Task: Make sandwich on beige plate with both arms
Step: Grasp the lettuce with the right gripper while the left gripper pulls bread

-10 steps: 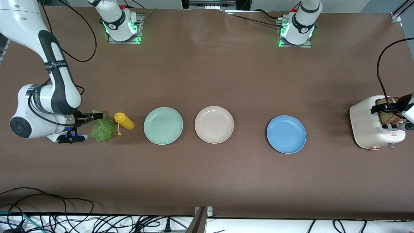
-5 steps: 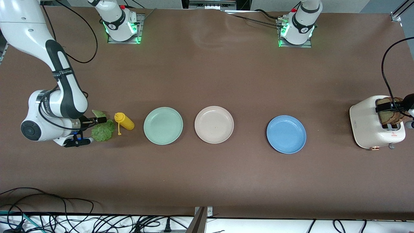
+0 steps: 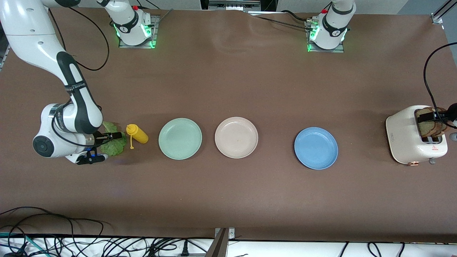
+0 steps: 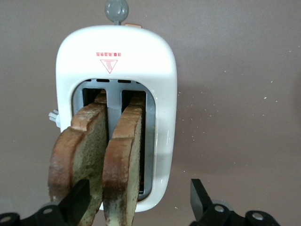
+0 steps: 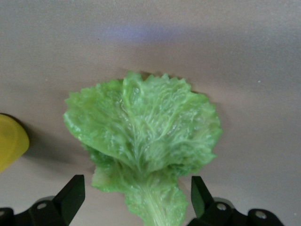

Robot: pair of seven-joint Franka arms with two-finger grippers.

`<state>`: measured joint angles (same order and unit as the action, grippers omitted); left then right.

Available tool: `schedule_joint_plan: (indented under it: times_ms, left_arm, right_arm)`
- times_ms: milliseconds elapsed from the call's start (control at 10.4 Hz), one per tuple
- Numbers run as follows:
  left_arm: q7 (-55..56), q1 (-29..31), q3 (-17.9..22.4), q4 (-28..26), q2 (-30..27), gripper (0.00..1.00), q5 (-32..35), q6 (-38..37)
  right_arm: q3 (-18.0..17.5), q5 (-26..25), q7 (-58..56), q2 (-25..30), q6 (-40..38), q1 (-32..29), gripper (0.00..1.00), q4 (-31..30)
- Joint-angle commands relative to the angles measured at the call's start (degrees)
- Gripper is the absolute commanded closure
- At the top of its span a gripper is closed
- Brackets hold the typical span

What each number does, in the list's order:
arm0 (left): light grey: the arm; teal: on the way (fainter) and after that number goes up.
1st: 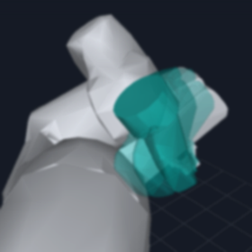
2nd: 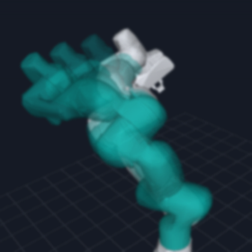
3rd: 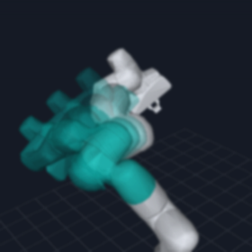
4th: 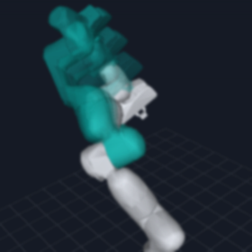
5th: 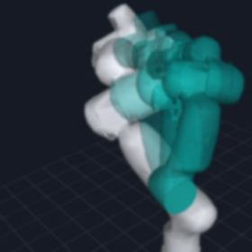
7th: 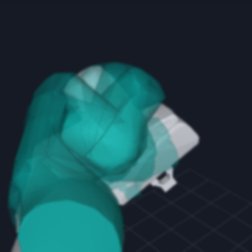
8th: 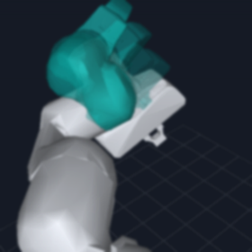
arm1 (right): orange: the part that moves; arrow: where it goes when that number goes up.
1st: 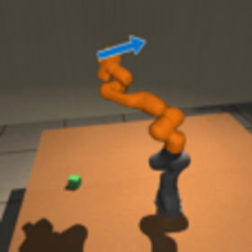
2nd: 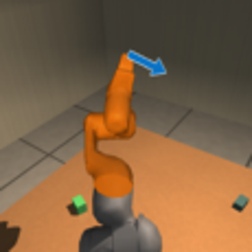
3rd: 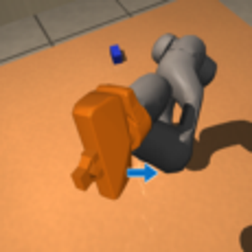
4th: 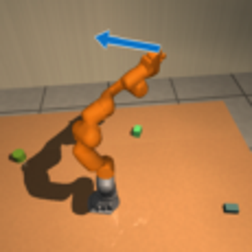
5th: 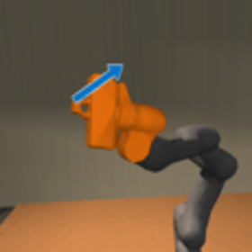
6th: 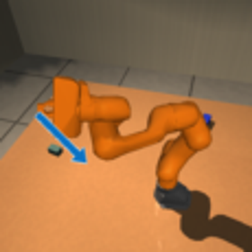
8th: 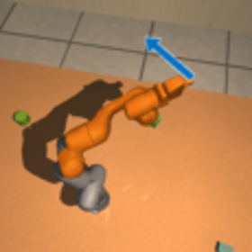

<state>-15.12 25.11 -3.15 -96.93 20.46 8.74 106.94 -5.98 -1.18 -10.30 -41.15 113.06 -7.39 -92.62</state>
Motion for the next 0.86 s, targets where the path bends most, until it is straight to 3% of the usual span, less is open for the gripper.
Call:
schedule_joint_plan:
  times_ms: [0, 96, 192, 384, 480, 769]
  left_arm:
    - [-0.08, 0.38, -0.81, 1.04, 0.98, 0.52, 0.84, -0.15]
    - [-0.08, 0.21, -0.81, 1.04, 0.98, 0.81, 1.02, -0.32]
    - [-0.78, 0.12, -0.81, 1.04, 0.90, 1.00, 1.54, -0.50]
    - [-1.05, 0.56, -0.63, 1.13, 0.37, 1.00, 1.63, -0.76]
    - [-1.05, 0.56, -0.63, 1.13, 0.28, 1.00, 1.63, -0.85]
    - [-1.05, 0.65, -0.63, 3.59, 0.28, 1.00, 1.81, -3.12]
  right_arm:
    - [-0.61, -1.02, -1.04, -0.94, 1.10, -0.35, 0.00, 0.59]
    - [-0.61, -1.02, -1.30, -1.12, 1.63, -0.44, 0.13, 0.59]
    - [-0.61, -1.02, -1.91, -1.12, 1.72, -0.44, 0.40, 0.59]
    - [-0.61, -0.93, -1.92, -1.12, 1.55, -0.44, 0.89, 0.68]
    - [-0.70, -0.84, -1.92, -1.12, 1.28, -0.44, 1.00, 0.77]
    - [-0.88, -0.67, -3.06, -0.51, 0.15, -0.44, 1.00, 1.73]
